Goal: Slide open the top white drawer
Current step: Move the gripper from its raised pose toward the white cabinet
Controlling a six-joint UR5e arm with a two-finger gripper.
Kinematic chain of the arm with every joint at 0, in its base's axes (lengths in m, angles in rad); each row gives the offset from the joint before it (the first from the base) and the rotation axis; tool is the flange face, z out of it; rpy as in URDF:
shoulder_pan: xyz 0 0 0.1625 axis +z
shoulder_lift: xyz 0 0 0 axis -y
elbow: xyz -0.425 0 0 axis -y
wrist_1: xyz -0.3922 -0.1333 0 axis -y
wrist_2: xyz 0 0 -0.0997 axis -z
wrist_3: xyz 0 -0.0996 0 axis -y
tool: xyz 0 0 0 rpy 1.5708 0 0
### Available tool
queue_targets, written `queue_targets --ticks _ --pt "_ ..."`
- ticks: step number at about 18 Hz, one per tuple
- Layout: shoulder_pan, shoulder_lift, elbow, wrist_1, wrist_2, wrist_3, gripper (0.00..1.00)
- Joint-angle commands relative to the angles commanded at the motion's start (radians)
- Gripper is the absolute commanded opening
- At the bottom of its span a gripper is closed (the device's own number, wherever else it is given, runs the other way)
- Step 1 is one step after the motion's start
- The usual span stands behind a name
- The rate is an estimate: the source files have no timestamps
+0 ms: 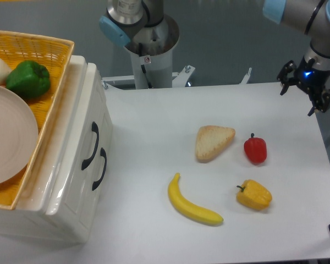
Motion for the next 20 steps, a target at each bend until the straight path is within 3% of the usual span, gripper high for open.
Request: queue_targets --ticks 7,13,15,20 --pt "-0.003 0.008 0.0 0.0 0.0 -0.012 1.0" --pt "-0.057 0.009 -0.003 0.005 0.0 -0.146 1.0" --pt "-0.084 0.008 -0.005 0.032 0.012 -0.166 1.0" --pt "-0.141 0.028 -0.028 0.022 0.044 -0.293 1.0"
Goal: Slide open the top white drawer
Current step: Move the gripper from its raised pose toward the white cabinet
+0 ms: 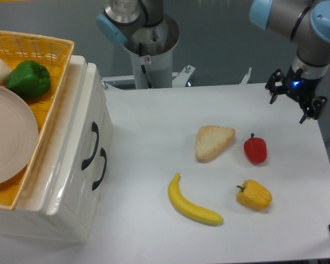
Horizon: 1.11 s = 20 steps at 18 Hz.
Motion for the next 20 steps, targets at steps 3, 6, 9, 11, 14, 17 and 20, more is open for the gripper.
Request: queue_targets --ticks 3,6,9,11,14,17,20 --pt "-0.002 0.006 -0.011 -0.029 0.0 -0.036 1.0" --pt "-0.015 0.023 -0.012 -0.045 0.0 -0.15 1.0" --pt "-0.06 0.026 -0.015 -0.067 0.008 -0.255 1.0" --pt "-0.077 0.046 -0.018 -0.1 0.005 -0.301 1.0" --pt "-0.144 0.058 -0.019 -0.118 -0.02 -0.48 1.0" --pt "-0.207 0.072 -0.019 -0.138 -0.069 -0.597 1.0" --pt "-0.253 0.08 -0.026 -0.137 -0.116 -0.724 1.0"
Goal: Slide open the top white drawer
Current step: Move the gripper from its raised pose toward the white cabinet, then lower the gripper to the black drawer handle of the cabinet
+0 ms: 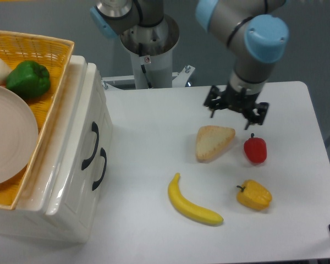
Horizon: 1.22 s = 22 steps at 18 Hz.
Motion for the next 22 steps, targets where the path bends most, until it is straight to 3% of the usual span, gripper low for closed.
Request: queue_targets --ticks 7,22 --pt "-0.086 0.018 -0.017 0.0 -0.092 -0.158 1.0" --pt "-0.23 -0.006 -0.008 0.031 -0.265 -0.381 1.0"
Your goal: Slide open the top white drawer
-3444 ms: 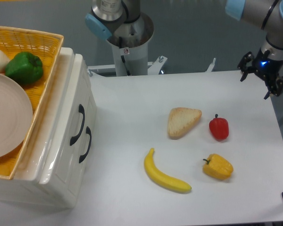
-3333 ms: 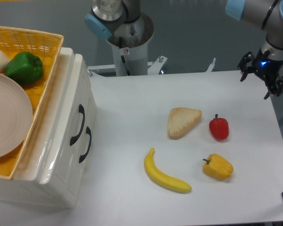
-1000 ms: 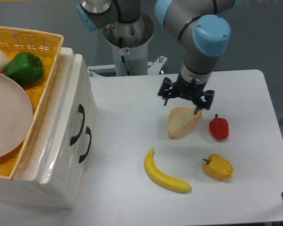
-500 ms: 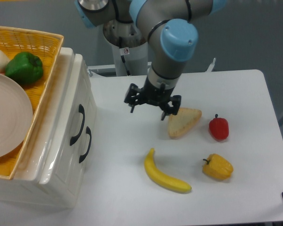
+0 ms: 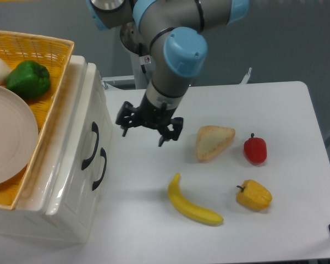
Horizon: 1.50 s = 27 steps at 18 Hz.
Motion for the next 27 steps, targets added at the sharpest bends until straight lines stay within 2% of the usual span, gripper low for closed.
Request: queue_targets --ticks 4,8,27 --pt "-0.034 -0.002 -0.008 0.0 -0.003 -0.064 1.0" --pt "-0.054 -0.018 -0.009 0.0 -0.005 -0.071 1.0" --pt "-0.077 -0.049 -0.009 0.0 -0.003 -0.092 1.0"
